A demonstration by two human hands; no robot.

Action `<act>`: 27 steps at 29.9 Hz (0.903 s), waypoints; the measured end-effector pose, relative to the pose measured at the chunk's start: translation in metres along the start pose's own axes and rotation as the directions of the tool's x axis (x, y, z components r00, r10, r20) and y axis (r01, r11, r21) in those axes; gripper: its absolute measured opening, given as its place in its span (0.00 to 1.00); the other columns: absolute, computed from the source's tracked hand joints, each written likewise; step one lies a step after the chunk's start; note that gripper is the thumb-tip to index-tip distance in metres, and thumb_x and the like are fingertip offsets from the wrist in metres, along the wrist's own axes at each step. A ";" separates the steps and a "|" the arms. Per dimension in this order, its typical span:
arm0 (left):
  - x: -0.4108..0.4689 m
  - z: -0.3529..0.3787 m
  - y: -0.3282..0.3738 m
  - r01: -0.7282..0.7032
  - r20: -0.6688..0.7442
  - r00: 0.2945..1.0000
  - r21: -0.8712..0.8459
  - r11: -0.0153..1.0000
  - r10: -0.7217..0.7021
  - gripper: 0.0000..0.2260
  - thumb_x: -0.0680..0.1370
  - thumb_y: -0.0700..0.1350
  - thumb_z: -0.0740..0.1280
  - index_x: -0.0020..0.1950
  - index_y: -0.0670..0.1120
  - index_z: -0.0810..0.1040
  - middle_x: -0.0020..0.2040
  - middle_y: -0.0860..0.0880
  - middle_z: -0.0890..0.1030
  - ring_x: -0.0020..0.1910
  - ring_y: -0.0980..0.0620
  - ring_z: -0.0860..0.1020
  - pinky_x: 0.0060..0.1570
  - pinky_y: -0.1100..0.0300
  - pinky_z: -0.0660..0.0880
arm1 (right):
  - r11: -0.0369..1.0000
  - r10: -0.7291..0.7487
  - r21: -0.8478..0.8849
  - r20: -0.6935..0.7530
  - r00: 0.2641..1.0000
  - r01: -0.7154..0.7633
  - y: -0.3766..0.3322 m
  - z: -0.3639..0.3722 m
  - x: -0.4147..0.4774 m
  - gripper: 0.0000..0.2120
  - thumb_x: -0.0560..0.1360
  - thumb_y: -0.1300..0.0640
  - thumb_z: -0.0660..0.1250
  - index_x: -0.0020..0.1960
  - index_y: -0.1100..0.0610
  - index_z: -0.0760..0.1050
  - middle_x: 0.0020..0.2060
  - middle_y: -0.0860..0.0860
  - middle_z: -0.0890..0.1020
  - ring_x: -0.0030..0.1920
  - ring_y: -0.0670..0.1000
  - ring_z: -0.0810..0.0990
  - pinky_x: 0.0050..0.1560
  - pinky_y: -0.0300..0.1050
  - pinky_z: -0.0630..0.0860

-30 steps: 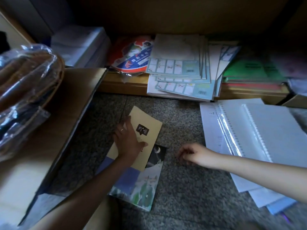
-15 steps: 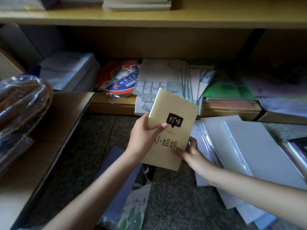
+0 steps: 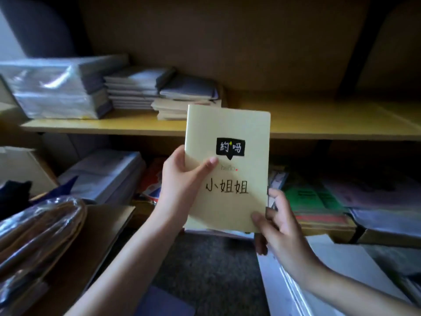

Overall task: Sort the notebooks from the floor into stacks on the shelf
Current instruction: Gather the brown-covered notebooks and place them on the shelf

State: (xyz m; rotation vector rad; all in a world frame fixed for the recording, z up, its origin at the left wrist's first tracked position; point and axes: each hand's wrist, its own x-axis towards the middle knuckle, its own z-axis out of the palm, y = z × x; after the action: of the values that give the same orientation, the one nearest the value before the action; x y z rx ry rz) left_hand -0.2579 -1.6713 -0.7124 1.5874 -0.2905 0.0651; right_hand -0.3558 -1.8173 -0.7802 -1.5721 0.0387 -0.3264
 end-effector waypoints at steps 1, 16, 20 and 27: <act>0.015 0.001 0.016 -0.054 -0.003 0.999 0.013 0.998 0.054 0.13 0.72 0.41 0.72 0.55 0.45 0.75 0.49 0.46 0.82 0.46 0.46 0.82 0.45 0.47 0.81 | 0.998 -0.052 0.035 -0.038 0.998 0.054 -0.012 0.003 0.015 0.15 0.76 0.61 0.61 0.60 0.50 0.65 0.40 0.53 0.82 0.22 0.47 0.70 0.23 0.37 0.67; 0.131 -0.010 0.024 -0.398 0.093 0.887 0.648 0.649 0.451 0.22 0.74 0.36 0.69 0.67 0.42 0.73 0.74 0.46 0.64 0.70 0.48 0.68 0.66 0.62 0.63 | 0.995 0.099 0.013 -0.339 0.935 -0.100 -0.096 0.039 0.226 0.12 0.80 0.56 0.58 0.62 0.57 0.72 0.44 0.52 0.80 0.32 0.45 0.72 0.31 0.36 0.67; 0.149 -0.015 0.008 -0.399 0.120 0.883 0.702 0.590 0.454 0.24 0.76 0.40 0.68 0.71 0.41 0.68 0.74 0.46 0.63 0.72 0.48 0.64 0.60 0.71 0.56 | 0.980 0.148 -0.082 -0.296 0.944 -0.180 -0.102 0.040 0.244 0.12 0.77 0.51 0.64 0.44 0.60 0.74 0.34 0.52 0.77 0.26 0.45 0.67 0.24 0.35 0.62; 0.170 -0.017 -0.007 -0.349 0.178 0.893 0.855 0.385 0.414 0.28 0.77 0.50 0.63 0.75 0.43 0.61 0.77 0.44 0.56 0.72 0.41 0.62 0.70 0.53 0.58 | 0.940 -0.126 -0.339 -0.244 0.961 0.037 -0.073 0.047 0.254 0.18 0.74 0.59 0.69 0.63 0.55 0.70 0.59 0.51 0.76 0.58 0.52 0.76 0.51 0.40 0.70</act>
State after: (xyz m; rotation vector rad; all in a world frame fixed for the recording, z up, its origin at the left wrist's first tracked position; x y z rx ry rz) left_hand -0.0902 -1.6789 -0.6812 2.5221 -0.6491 0.7532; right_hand -0.1146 -1.8270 -0.6623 -1.8577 0.2457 -0.6200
